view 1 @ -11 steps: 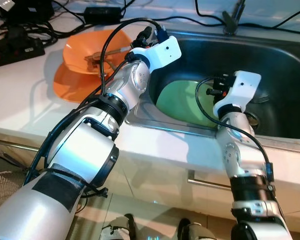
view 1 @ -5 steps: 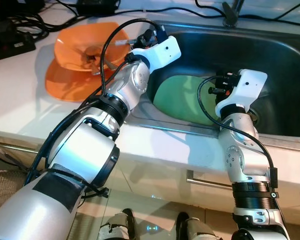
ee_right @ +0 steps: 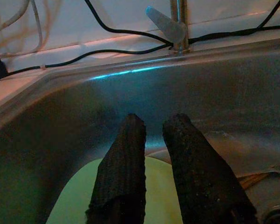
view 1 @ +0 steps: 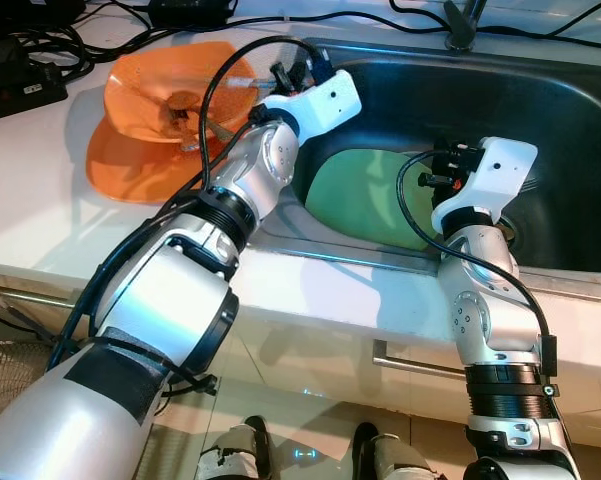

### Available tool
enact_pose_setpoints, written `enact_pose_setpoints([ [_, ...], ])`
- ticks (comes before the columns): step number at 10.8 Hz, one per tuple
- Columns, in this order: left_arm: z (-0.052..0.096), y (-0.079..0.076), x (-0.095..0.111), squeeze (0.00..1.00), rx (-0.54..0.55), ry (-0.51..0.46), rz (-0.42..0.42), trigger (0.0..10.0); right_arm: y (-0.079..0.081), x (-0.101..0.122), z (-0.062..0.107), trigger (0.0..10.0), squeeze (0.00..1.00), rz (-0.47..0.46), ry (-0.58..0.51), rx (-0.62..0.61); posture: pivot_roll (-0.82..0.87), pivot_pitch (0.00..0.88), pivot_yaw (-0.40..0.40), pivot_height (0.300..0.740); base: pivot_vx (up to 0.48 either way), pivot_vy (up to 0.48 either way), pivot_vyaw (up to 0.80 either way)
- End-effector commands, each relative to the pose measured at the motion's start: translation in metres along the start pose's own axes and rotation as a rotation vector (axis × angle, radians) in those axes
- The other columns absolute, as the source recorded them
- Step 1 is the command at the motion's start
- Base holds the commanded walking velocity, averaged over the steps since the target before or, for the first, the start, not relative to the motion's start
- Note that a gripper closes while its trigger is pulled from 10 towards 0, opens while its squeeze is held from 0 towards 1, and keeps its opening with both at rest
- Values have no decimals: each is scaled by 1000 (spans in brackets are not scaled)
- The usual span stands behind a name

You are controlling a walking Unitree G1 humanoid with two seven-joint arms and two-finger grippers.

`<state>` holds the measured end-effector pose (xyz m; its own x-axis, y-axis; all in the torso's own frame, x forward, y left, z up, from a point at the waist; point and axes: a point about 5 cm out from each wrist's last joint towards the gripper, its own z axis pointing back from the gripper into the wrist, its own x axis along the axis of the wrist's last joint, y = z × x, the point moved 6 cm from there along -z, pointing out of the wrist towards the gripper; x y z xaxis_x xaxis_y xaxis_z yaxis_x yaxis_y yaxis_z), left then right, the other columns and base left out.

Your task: Kitchen organization

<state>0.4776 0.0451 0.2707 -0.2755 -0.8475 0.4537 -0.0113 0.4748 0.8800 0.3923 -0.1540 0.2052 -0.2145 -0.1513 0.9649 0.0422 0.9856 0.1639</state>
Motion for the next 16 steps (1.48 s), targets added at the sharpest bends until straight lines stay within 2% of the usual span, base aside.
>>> enact_pose_setpoints([
  [1,-2,6,6,0,19,-15,-16,0,-9,-25,5,10000,0,-12,85,-33,-54,224,40,740,0,0,0],
  [4,-3,14,13,0,48,-44,-101,0,-8,-23,3,10000,0,-22,73,-36,-45,207,44,740,0,0,0],
  [8,-2,57,53,0,222,-210,-213,0,1,-16,-7,10000,0,-42,33,-15,-24,141,54,740,0,0,0],
  [9,1,65,63,0,263,-258,-214,8824,2,-14,-9,10000,0,-44,27,-12,-22,134,53,740,0,0,0],
  [10,12,77,86,0,336,-381,-169,10000,4,-12,-14,10000,0,-42,16,-3,-15,106,45,740,0,0,0],
  [11,21,77,97,0,358,-460,-99,10000,6,-7,-18,10000,0,-39,-3,12,-11,84,36,740,0,0,0],
  [12,29,76,104,0,362,-524,22,10000,7,-3,-24,10000,0,-37,-15,19,-10,68,32,740,0,0,0],
  [13,40,72,109,0,318,-597,253,10000,9,8,-27,10000,0,-31,-50,36,-14,59,24,740,0,0,0],
  [14,43,70,107,0,291,-609,401,10000,9,13,-29,10000,0,-29,-69,42,-22,55,24,740,0,0,0],
  [15,50,62,105,0,238,-628,570,10000,6,20,-29,10000,0,-20,-95,44,-30,52,23,740,0,0,0],
  [16,58,54,103,0,198,-653,720,10000,0,21,-28,10000,0,14,-110,45,-25,0,21,740,0,0,0],
])
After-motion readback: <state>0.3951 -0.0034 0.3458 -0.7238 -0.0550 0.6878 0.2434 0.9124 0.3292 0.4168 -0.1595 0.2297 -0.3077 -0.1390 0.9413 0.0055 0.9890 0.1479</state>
